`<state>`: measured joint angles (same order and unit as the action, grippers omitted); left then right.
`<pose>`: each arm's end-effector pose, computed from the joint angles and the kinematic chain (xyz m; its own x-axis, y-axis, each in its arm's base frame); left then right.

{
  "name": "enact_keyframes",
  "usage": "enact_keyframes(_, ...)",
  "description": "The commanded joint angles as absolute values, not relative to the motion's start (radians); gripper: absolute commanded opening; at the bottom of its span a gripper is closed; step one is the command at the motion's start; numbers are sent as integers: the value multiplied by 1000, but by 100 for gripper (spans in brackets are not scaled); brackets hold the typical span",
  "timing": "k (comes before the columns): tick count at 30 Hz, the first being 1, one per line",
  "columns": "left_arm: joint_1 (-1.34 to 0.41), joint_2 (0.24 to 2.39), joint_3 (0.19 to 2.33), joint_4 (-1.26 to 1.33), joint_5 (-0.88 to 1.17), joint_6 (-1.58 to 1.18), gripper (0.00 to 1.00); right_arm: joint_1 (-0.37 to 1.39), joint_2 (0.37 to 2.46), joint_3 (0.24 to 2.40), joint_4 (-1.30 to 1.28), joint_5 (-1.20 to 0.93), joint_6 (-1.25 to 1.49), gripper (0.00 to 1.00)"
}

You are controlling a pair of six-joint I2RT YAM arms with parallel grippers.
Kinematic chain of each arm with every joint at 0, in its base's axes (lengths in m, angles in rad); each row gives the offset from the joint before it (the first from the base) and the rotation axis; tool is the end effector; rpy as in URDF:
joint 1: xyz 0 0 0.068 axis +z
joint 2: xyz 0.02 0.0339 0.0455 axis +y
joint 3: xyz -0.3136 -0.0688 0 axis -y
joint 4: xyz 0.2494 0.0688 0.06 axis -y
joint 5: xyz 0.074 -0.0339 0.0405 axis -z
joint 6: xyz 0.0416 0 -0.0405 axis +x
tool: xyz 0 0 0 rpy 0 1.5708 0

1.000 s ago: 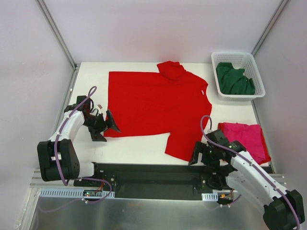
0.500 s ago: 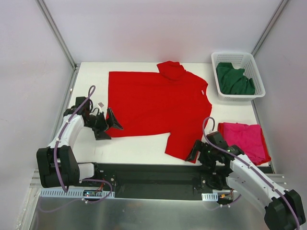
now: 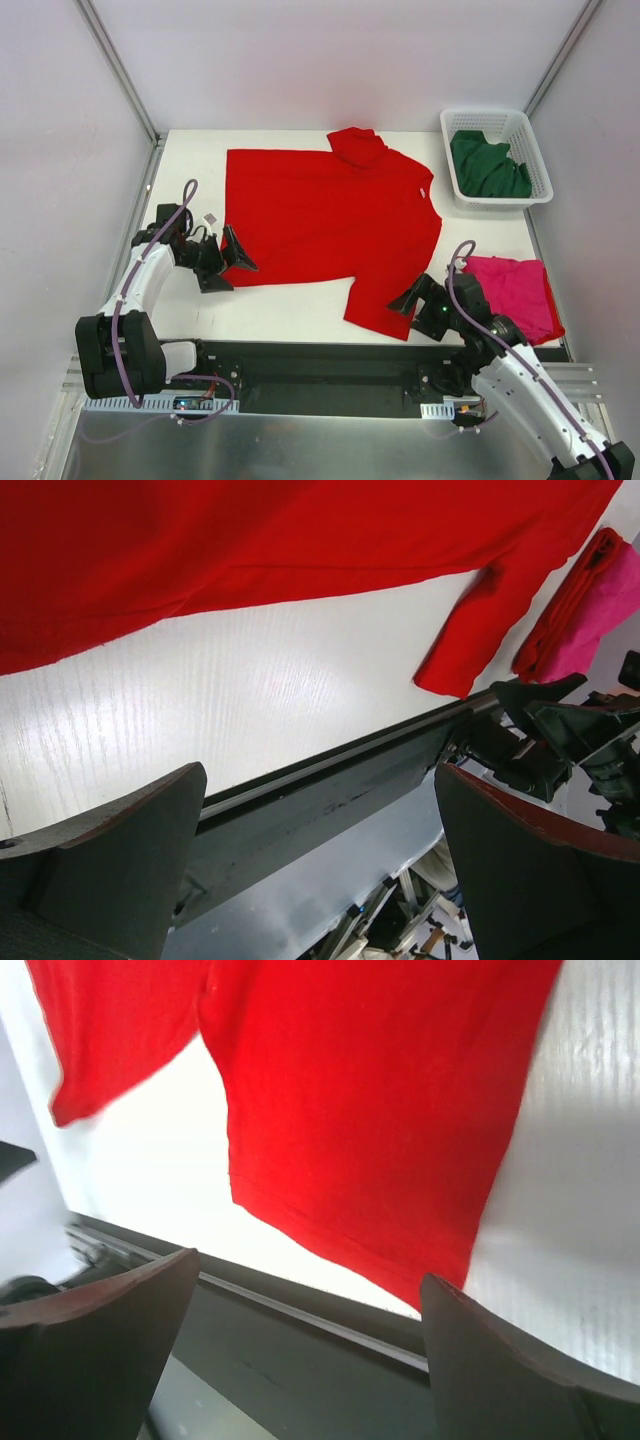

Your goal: Fold and stack the t-shirts

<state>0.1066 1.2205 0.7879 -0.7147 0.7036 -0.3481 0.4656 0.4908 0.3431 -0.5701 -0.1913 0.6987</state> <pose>0.2091 -0.0047 0.2616 -0.9146 -0.3595 -0.1851 -0.1370 0.7062 -0.6946 0.0728 0.0454 0.2084 -0.8158 0.2968 -0.4963 -0.0574 0.8124 0.5803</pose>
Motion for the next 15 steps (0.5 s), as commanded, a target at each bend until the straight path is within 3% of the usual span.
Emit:
enact_keyframes(1, 112, 1192, 792, -713, 736, -348, 99, 439, 378, 238, -488, -279, 831, 96)
enact_keyframes(11, 114, 1206, 802, -713, 742, -347, 99, 402, 144, 193, -630, -337, 914, 97)
enact_keyframes(15, 114, 1201, 799, -713, 749, -347, 99, 402, 34, 231, -818, -310, 939, 96)
